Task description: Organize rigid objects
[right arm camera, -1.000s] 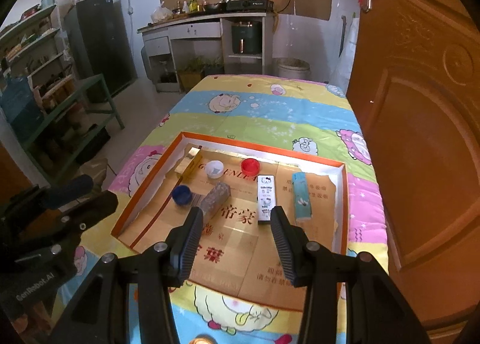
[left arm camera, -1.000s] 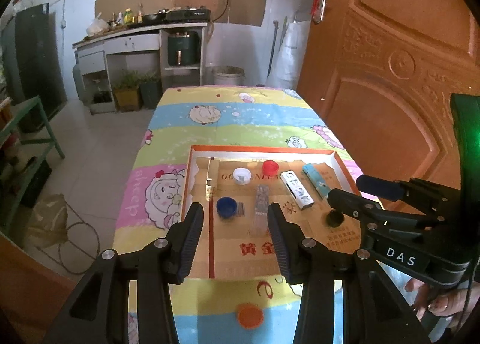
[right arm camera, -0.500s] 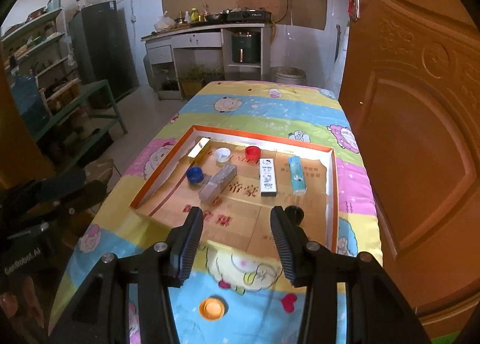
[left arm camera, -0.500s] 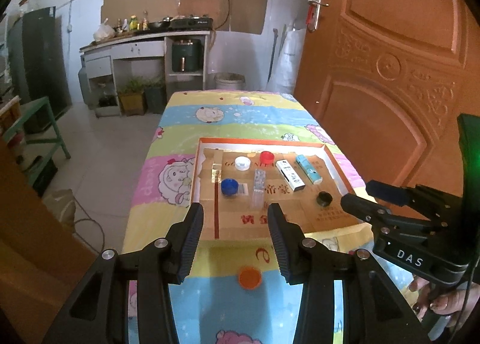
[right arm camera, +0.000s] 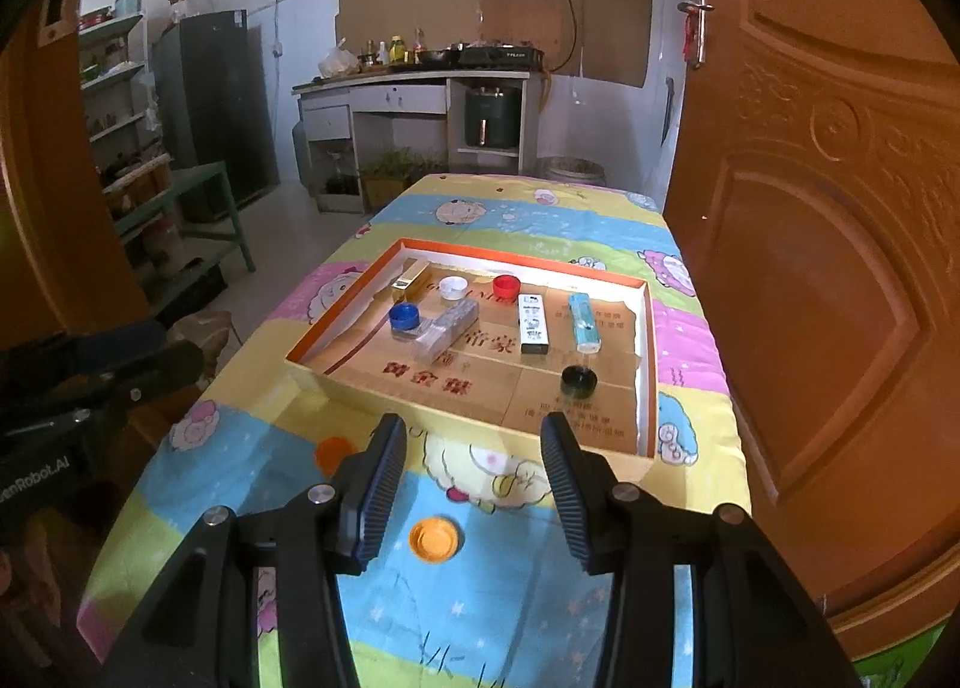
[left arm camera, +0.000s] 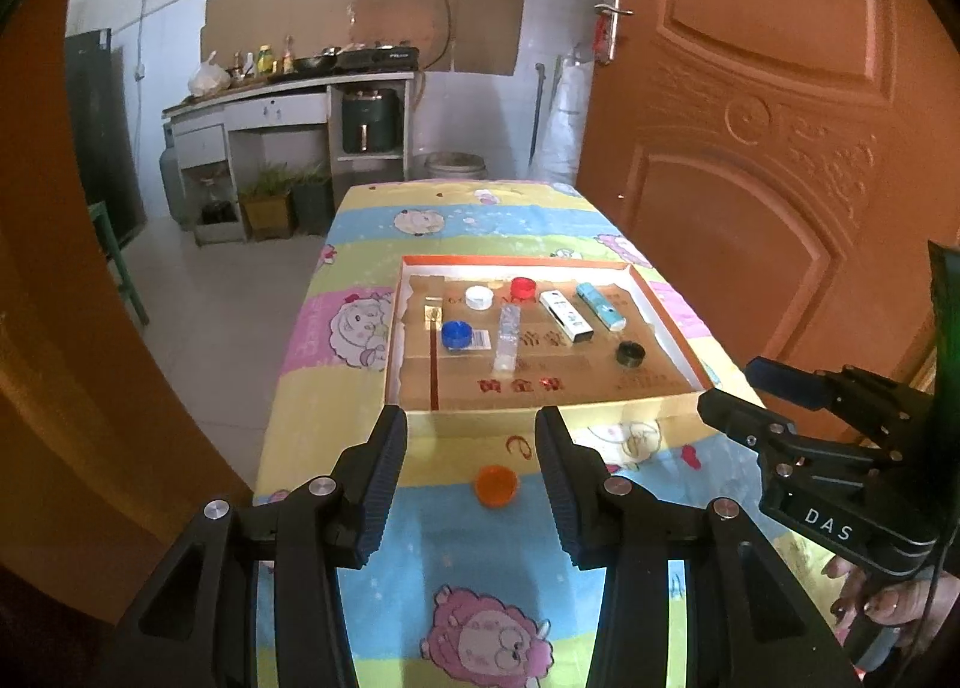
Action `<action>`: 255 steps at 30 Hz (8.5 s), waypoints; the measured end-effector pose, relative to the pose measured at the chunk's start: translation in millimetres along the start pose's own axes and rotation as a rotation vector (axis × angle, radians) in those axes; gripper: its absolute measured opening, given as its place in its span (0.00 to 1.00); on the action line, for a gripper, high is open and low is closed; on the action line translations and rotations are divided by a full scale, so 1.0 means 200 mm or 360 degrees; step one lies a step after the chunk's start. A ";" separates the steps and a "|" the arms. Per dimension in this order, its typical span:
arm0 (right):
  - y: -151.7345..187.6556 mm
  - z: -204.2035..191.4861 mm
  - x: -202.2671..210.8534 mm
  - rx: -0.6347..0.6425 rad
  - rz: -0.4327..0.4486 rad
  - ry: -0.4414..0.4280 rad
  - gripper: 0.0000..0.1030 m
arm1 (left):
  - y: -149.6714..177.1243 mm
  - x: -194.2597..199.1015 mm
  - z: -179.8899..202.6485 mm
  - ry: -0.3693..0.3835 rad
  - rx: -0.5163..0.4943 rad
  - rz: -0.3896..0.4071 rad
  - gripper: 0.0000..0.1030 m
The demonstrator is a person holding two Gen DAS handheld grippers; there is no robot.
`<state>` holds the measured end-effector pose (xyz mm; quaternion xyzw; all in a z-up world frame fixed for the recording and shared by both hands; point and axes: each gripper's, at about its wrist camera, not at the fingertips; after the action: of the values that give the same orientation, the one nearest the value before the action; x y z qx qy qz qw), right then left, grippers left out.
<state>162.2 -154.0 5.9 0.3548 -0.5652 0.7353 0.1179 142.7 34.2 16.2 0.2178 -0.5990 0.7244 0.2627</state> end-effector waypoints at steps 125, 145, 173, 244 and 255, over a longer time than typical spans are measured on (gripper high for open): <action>0.16 -0.01 0.01 0.0025 -0.0040 0.0116 0.29 | 0.20 -0.20 0.17 -0.0012 -0.0042 -0.0117 0.29; -0.10 0.15 0.00 0.0075 0.0052 0.0135 0.29 | -0.15 -0.18 0.22 -0.0090 -0.0125 0.0031 0.29; -0.35 0.36 -0.49 -0.0060 -0.0082 -0.0017 0.29 | -0.46 -0.73 0.07 -0.0070 0.0000 -0.0153 0.29; -0.16 0.21 -1.04 0.0005 -0.0379 -0.0084 0.35 | -0.18 -1.18 -0.07 -0.0080 0.0033 -0.0368 0.38; -0.17 0.22 -0.99 -0.0014 -0.0329 -0.0062 0.41 | -0.17 -1.14 -0.07 -0.0078 0.0030 -0.0333 0.38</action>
<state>341.3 -138.2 -92.8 0.4250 -0.5309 0.7097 0.1838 339.9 24.8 -104.9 0.2993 -0.5725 0.6930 0.3200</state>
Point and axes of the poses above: each gripper's, at about its wrist camera, not at the fingertips, and x roughly against the way its jaws point, z to its right, y to its underside, and after that the axes turned 8 degrees about x, right-handed
